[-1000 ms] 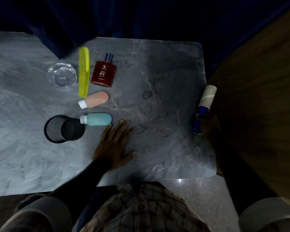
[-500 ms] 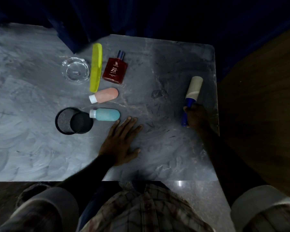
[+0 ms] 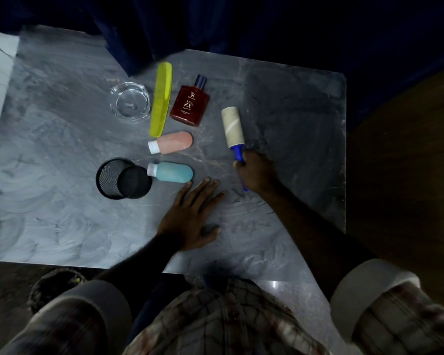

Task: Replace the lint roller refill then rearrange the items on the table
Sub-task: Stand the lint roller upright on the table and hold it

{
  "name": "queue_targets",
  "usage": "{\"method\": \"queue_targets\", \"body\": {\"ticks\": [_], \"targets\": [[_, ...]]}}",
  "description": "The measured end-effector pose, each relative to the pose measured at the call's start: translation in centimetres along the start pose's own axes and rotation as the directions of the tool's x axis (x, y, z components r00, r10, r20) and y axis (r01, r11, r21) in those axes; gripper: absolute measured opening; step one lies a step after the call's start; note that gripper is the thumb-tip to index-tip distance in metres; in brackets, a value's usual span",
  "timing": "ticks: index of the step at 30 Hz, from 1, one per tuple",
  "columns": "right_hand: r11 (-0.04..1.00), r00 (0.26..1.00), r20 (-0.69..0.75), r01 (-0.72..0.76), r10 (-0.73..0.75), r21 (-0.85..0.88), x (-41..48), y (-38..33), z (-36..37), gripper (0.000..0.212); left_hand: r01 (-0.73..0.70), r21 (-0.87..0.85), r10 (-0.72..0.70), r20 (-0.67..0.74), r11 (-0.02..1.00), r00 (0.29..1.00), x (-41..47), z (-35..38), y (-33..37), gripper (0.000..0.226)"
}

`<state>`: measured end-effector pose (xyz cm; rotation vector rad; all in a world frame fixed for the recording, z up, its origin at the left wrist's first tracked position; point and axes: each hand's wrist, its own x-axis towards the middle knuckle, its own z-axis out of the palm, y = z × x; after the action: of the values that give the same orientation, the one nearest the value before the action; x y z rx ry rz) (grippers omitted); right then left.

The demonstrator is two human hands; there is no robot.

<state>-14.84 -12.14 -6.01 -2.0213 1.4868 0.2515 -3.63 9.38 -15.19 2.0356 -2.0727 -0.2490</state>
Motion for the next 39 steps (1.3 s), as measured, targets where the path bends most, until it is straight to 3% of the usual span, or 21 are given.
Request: {"method": "queue_targets", "body": {"ticks": [5,10,23,29,32,36,39], "targets": [[0.991,0.994,0.023,0.111,-0.109,-0.079,-0.8,-2.0,1.2,0.031,-0.001,0.009,0.001,-0.001,1.0,1.0,0.1,0.0,0.0,0.096],[0.986,0.992,0.007,0.129,-0.129,-0.103,-1.1,-2.2,1.7,0.031,0.003,0.019,-0.003,0.017,1.0,1.0,0.1,0.0,0.1,0.098],[0.969,0.982,-0.07,-0.157,0.173,0.189,-0.1,2.9,0.5,0.037,0.011,0.009,-0.011,0.057,1.0,0.998,0.2,-0.3,0.2,0.098],[0.8,0.925,-0.009,-0.323,0.379,0.505,-0.6,8.3,-0.4,0.031,-0.001,0.006,0.001,0.059,1.0,0.998,0.1,0.0,0.0,0.099],[0.684,0.874,0.03,-0.401,0.486,0.609,-1.4,10.3,-0.7,0.039,-0.006,0.017,0.005,0.068,1.0,0.998,0.1,0.2,-0.2,0.098],[0.528,0.817,0.069,-0.432,0.572,0.731,-3.0,12.6,-0.9,0.045,-0.017,0.027,0.016,0.055,0.999,0.998,0.1,0.6,-0.4,0.096],[0.412,0.778,0.09,-0.422,0.622,0.808,-4.4,14.2,-1.1,0.038,-0.033,0.031,0.031,0.041,0.999,0.999,0.0,0.9,-0.6,0.095]]}}
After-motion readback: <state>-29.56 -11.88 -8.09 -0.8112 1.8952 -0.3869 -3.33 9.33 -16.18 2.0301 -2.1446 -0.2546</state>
